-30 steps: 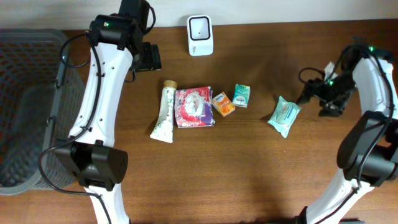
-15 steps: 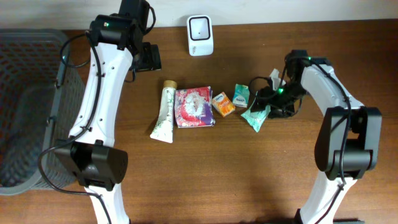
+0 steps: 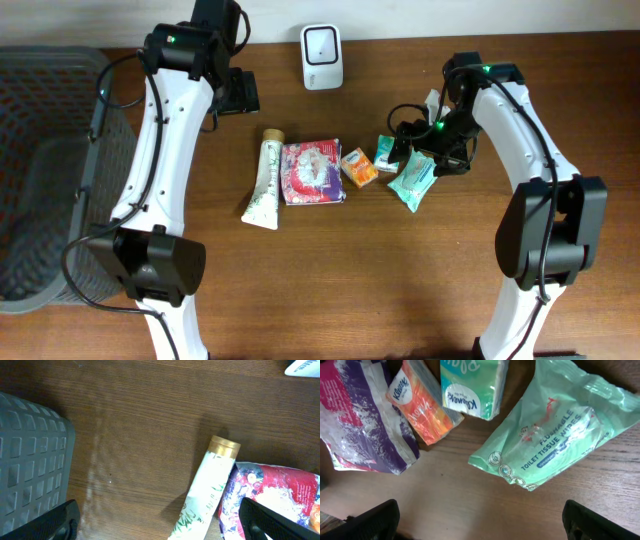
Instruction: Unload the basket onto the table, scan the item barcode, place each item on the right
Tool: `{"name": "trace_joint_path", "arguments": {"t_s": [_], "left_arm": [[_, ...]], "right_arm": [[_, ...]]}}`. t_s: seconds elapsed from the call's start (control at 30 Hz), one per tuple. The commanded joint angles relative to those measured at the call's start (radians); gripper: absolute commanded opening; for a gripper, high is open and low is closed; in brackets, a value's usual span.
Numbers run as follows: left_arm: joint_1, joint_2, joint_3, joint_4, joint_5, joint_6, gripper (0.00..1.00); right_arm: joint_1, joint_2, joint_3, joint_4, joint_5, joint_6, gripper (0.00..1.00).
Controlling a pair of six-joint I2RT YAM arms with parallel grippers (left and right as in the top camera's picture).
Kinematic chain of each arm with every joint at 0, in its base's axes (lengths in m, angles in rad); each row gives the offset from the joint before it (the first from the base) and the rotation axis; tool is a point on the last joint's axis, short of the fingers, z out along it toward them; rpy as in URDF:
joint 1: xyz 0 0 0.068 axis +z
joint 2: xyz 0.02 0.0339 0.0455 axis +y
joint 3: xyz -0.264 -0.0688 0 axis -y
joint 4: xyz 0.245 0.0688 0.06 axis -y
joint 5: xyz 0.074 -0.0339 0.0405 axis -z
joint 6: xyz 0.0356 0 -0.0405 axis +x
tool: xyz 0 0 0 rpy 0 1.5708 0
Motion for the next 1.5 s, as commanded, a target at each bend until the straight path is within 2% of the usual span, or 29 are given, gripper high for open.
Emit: {"name": "trace_joint_path", "arguments": {"t_s": [0.0, 0.07, 0.2, 0.27, 0.37, 0.5, 0.63, 0.7, 0.83, 0.97, 1.07, 1.17, 1.2, 1.23, 1.27, 1.3, 1.4, 1.47], "left_arm": [[0.001, -0.028, 0.006, 0.002, 0.011, 0.011, 0.99], [0.0, -0.028, 0.006, 0.005, 0.072, 0.012, 0.99], [0.064, -0.026, 0.006, 0.002, 0.031, -0.017, 0.99], [0.138, -0.026, 0.004, 0.001, 0.068, -0.041, 0.99], [0.215, -0.026, 0.004, -0.003, 0.069, -0.041, 0.99], [0.214, -0.026, 0.004, 0.002, 0.068, -0.041, 0.99], [0.215, -0.026, 0.004, 0.002, 0.068, -0.041, 0.99], [0.215, -0.026, 0.004, 0.002, 0.068, -0.041, 0.99], [0.216, -0.026, 0.004, 0.002, 0.068, -0.041, 0.99], [0.216, -0.026, 0.004, 0.002, 0.068, -0.041, 0.99], [0.216, -0.026, 0.004, 0.002, 0.068, -0.041, 0.99], [0.216, -0.026, 0.004, 0.002, 0.068, -0.041, 0.99], [0.216, -0.026, 0.004, 0.002, 0.068, -0.041, 0.99], [0.216, -0.026, 0.004, 0.002, 0.068, -0.041, 0.99], [0.216, -0.026, 0.004, 0.002, 0.068, -0.041, 0.99], [0.216, -0.026, 0.004, 0.002, 0.068, -0.041, 0.99], [0.216, -0.026, 0.004, 0.002, 0.068, -0.041, 0.99], [0.216, -0.026, 0.004, 0.002, 0.068, -0.041, 0.99]], "right_arm": [[0.005, -0.008, 0.013, 0.002, 0.011, 0.012, 0.99], [0.013, -0.008, 0.013, 0.002, 0.012, 0.012, 0.99], [0.05, -0.008, 0.013, 0.005, 0.061, 0.024, 0.99], [0.069, -0.008, 0.013, 0.014, 0.181, 0.107, 1.0], [0.097, -0.008, 0.012, 0.039, 0.261, 0.166, 0.96], [0.111, -0.008, 0.012, 0.044, 0.286, 0.169, 0.95], [0.139, -0.008, 0.011, 0.064, 0.378, 0.214, 0.82], [0.182, -0.008, 0.011, 0.063, 0.499, 0.301, 0.77], [0.245, 0.004, -0.018, 0.082, 0.707, 0.51, 0.76], [0.248, 0.064, -0.093, 0.176, 0.727, 0.534, 0.75], [0.248, 0.122, -0.094, 0.178, 0.724, 0.534, 0.55], [0.248, 0.162, -0.111, 0.18, 0.724, 0.535, 0.53], [0.248, 0.164, -0.138, 0.202, 0.723, 0.534, 0.49], [0.248, 0.165, -0.154, 0.21, 0.723, 0.534, 0.36], [0.248, 0.165, -0.172, 0.213, 0.723, 0.534, 0.16], [0.247, 0.165, -0.176, 0.21, 0.717, 0.534, 0.05], [0.231, 0.159, -0.159, 0.194, 0.606, 0.509, 0.04], [0.183, 0.14, -0.101, 0.185, 0.408, 0.358, 0.04]]}}
